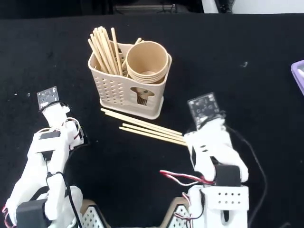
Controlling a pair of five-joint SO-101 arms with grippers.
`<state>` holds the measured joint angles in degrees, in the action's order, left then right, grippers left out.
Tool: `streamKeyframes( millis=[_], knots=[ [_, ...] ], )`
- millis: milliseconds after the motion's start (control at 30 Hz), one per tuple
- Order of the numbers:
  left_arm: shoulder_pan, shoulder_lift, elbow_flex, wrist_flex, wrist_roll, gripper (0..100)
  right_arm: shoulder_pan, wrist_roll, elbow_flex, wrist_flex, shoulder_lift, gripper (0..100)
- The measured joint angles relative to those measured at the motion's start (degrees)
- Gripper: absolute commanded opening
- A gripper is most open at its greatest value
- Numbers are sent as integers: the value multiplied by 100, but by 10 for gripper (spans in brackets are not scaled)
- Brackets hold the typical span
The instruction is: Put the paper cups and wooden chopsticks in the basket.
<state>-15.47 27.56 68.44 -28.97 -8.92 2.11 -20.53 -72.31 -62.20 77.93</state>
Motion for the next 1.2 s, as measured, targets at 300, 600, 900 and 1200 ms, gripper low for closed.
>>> streamKeyframes(
  millis=[300, 600, 900, 1200],
  knots=[
    [0, 0, 0, 0, 0, 116, -9, -1407, -176, 9, -1556, 175],
    [0, 0, 0, 0, 0, 116, -9, -2330, 35, 466, -3429, 272],
    [0, 0, 0, 0, 0, 116, 0, -3077, 167, 1301, -4290, 279],
    [0, 0, 0, 0, 0, 116, -360, -3103, 176, 1811, -4967, 123]
  ],
)
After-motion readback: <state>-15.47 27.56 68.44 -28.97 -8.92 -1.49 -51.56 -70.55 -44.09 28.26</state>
